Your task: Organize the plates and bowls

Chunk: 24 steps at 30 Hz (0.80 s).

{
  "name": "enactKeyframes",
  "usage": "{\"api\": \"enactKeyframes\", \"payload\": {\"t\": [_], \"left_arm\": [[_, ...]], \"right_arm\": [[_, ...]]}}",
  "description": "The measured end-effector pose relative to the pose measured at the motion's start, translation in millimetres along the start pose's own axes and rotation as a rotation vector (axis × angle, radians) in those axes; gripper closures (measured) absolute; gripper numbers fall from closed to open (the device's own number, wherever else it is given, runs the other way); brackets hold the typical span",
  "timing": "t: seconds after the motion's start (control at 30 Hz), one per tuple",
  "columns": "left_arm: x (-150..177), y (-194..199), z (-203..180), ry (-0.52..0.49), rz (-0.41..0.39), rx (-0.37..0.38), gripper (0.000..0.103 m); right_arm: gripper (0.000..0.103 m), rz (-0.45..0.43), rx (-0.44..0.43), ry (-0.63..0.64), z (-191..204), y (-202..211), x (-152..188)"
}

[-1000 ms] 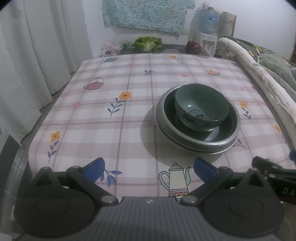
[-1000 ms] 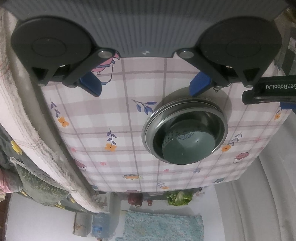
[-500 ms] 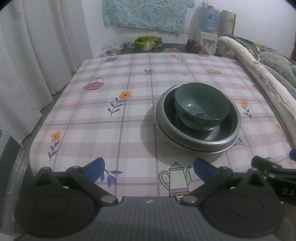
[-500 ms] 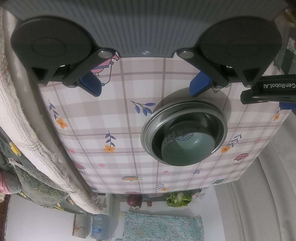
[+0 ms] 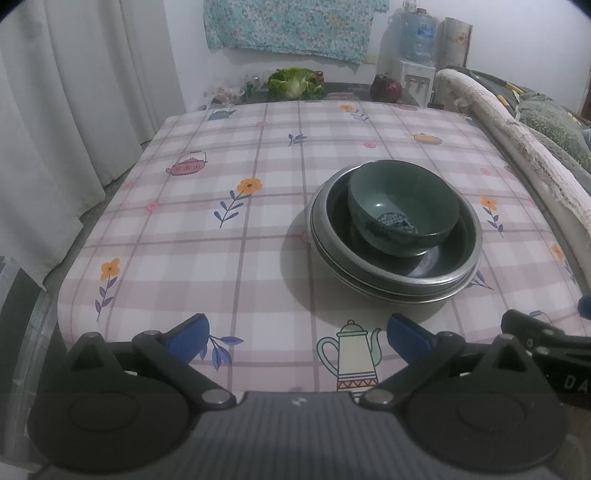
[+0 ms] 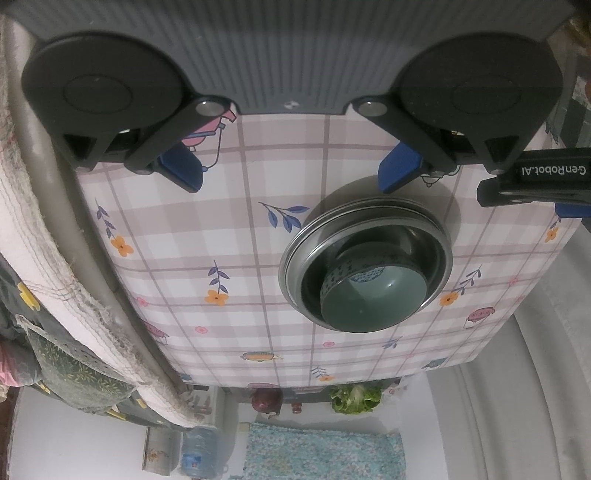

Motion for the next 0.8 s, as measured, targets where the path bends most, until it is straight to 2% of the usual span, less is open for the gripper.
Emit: {"api": "enactKeyframes", "payload": {"t": [0.8], "left_arm": [[0.1,-2.7,2.9,0.009,0.009,-0.001,0.000]], "right_arm": [[0.001,0.009,-0.008,0.019,4.9,-2.2,-1.3]]}}
Point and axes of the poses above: each gripper's, at about its wrist camera, not at the fingertips, and y roughly against the way its jaws point, z to its left, x to its underside, the point moved 7 cm from there along -y, roughly the way its jaws point, and after that the axes turned 3 degrees about z, right-handed, at the moved point
